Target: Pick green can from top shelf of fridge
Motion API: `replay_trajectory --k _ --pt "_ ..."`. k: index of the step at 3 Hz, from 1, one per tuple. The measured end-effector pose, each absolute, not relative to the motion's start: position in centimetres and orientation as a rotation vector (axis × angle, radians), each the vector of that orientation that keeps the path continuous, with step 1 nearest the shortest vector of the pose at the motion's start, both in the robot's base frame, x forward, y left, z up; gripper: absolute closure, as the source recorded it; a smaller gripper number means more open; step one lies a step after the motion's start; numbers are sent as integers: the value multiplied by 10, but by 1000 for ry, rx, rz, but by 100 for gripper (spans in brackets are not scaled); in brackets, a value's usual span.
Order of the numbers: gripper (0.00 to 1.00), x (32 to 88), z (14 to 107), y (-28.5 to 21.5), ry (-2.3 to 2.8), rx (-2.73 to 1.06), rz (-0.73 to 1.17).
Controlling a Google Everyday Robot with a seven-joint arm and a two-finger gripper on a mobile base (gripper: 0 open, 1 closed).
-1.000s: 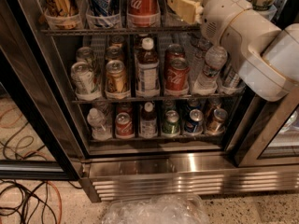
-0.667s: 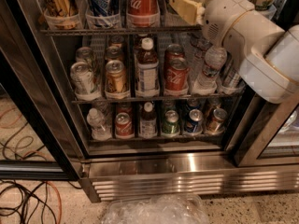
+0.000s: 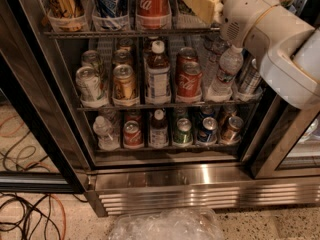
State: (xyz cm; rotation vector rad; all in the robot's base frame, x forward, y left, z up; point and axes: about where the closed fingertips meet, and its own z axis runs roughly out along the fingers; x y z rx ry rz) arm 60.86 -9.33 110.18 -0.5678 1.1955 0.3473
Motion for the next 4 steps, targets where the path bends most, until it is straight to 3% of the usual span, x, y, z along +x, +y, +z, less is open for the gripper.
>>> replay_trajectory --k 4 --pt "100 563 1084 -83 1305 -743 427"
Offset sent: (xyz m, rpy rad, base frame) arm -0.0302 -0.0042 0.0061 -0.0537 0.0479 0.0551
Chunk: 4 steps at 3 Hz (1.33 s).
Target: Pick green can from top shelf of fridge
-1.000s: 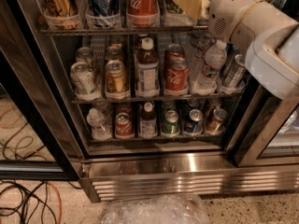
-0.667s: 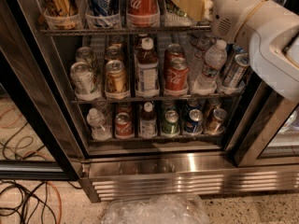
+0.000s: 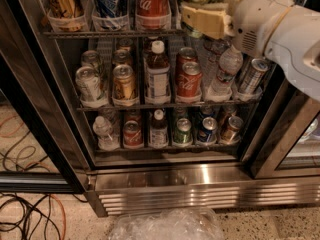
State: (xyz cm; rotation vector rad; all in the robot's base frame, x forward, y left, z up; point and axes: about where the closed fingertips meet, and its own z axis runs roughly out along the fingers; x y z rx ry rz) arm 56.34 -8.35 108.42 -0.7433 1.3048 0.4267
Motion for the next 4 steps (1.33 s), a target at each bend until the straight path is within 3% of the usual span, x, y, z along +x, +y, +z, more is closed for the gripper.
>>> replay_trajectory --k 4 --pt "100 496 1016 -93 1482 -858 475"
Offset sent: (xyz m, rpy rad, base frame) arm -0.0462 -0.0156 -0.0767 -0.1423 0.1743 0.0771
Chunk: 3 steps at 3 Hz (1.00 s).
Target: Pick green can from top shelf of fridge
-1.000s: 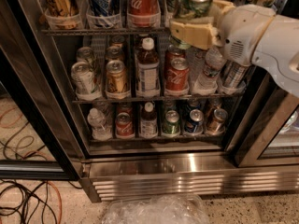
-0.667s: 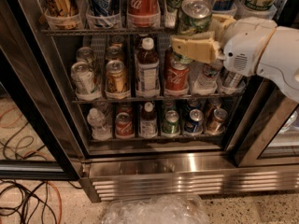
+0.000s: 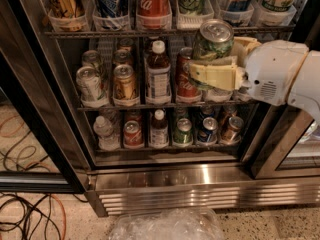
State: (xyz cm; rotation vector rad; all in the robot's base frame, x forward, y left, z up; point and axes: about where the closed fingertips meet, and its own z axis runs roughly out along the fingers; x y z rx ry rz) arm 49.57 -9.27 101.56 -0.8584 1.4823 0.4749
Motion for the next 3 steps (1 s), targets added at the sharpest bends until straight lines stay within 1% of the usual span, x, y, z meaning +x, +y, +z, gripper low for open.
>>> replay_trajectory --k 2,3 --pt "100 463 1020 -90 1508 -810 515" --pt "100 463 1020 -90 1508 -811 515"
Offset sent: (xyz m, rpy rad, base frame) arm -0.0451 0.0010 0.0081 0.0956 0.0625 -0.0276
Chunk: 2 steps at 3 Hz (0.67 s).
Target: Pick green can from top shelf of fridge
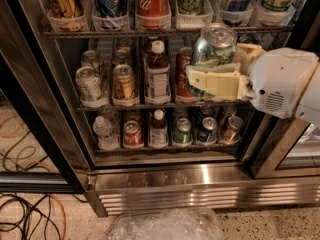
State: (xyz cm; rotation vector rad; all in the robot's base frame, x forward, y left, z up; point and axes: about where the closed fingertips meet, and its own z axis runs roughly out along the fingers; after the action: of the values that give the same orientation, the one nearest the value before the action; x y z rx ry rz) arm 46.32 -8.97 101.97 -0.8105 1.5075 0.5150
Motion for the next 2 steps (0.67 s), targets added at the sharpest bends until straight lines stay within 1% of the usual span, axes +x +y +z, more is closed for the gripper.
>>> replay_trajectory --k 1,2 --pt "100 463 1021 -78 1499 -848 530" --pt "100 460 1019 -50 1463 -948 591"
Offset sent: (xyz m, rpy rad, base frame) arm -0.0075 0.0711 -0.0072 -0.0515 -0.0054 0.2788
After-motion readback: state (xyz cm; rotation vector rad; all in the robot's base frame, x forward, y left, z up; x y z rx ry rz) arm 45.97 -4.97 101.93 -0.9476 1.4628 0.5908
